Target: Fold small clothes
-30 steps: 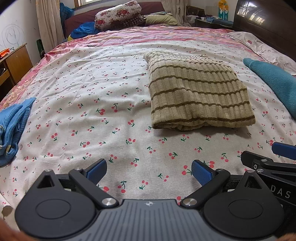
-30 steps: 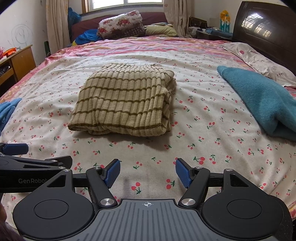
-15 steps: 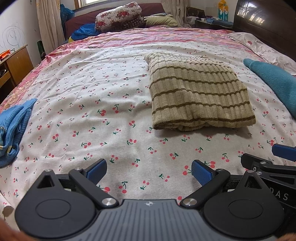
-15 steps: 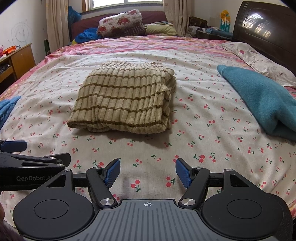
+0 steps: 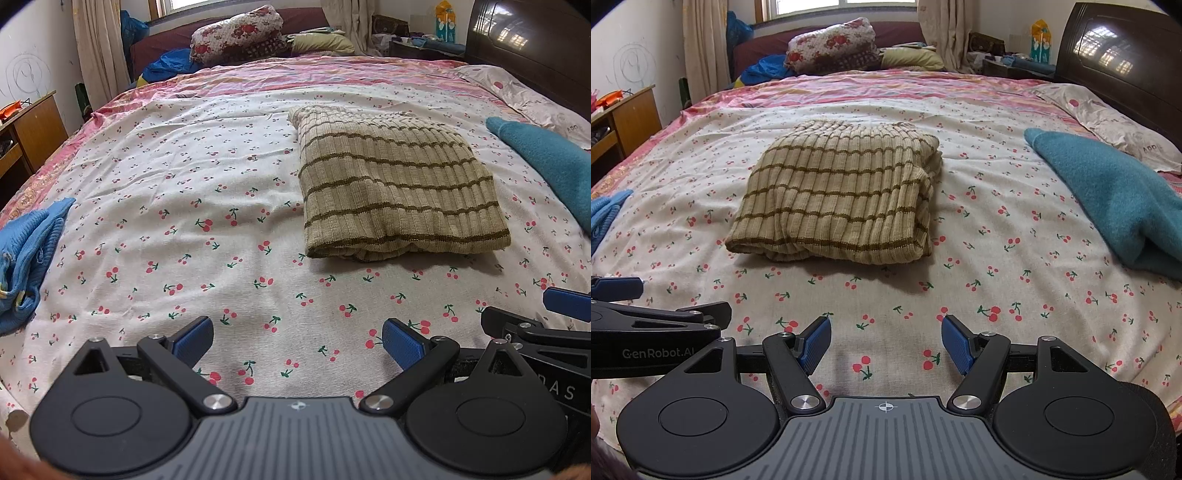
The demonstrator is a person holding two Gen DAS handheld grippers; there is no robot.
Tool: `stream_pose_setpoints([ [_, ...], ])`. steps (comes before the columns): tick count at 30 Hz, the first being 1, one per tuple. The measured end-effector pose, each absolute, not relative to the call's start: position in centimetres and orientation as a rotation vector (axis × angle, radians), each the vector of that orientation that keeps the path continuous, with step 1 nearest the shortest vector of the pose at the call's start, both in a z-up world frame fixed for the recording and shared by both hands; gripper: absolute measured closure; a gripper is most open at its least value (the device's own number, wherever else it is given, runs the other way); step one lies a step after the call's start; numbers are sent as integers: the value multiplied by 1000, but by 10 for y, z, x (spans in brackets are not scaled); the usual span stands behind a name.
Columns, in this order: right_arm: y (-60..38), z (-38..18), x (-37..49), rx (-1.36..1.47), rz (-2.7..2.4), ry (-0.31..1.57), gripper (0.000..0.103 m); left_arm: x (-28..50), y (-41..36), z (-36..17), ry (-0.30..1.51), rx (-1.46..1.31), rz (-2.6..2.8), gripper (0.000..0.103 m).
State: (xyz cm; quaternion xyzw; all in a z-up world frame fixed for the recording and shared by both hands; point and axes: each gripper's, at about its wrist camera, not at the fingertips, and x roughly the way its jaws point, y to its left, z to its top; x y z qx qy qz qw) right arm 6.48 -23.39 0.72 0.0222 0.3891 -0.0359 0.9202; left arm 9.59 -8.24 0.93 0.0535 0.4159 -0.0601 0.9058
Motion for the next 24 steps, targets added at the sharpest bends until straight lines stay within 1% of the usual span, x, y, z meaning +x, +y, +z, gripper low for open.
stream_pose_setpoints([
  [24, -233, 6, 62, 38, -79, 802, 36, 93, -83, 9, 851, 125, -119, 0],
])
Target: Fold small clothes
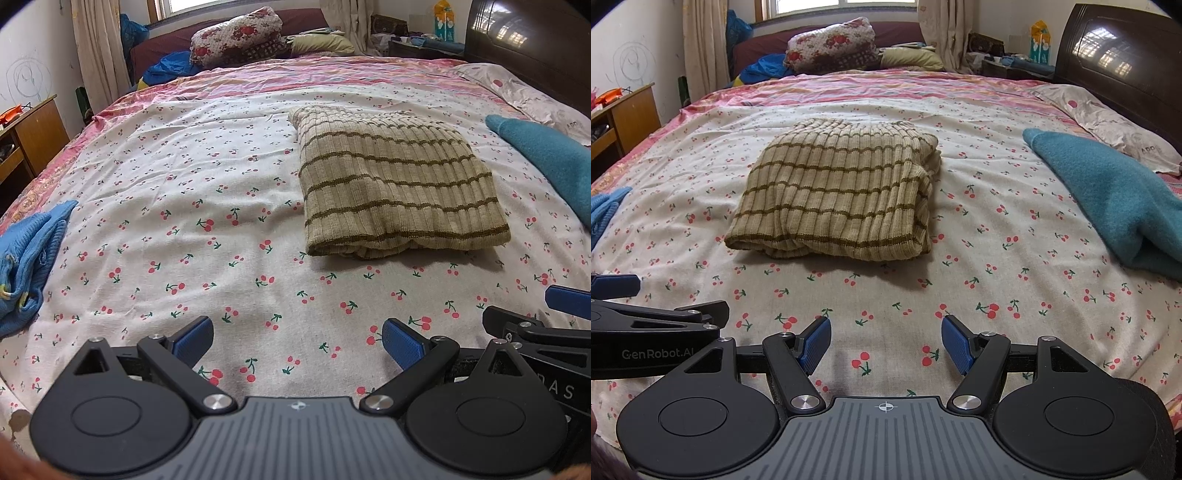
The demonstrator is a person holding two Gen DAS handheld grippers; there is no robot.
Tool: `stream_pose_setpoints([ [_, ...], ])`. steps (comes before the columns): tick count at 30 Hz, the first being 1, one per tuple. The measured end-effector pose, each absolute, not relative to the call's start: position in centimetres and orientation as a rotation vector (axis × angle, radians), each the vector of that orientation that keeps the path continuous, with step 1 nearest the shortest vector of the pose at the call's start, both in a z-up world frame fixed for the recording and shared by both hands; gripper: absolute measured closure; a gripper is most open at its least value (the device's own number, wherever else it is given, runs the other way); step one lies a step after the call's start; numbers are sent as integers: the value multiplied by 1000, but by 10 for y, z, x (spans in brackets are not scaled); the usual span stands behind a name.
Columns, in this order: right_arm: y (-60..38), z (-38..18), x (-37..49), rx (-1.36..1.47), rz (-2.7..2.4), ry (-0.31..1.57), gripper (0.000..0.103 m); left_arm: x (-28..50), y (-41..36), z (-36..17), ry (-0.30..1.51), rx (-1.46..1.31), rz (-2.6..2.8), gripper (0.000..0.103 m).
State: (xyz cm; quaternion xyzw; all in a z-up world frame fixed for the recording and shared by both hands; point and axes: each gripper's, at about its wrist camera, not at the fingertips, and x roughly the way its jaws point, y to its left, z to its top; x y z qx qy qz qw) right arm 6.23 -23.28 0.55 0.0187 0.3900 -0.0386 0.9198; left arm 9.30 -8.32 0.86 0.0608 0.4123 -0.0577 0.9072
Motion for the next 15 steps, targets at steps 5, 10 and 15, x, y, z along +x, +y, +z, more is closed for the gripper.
stream_pose_setpoints([
  [5, -232, 5, 62, 37, -80, 801, 36, 93, -83, 8, 851, 125, -119, 0],
  [10, -233, 5, 62, 38, -81, 802, 36, 92, -84, 8, 851, 126, -125, 0],
  [15, -233, 5, 61, 37, -83, 803, 36, 92, -83, 8, 856, 121, -126, 0],
])
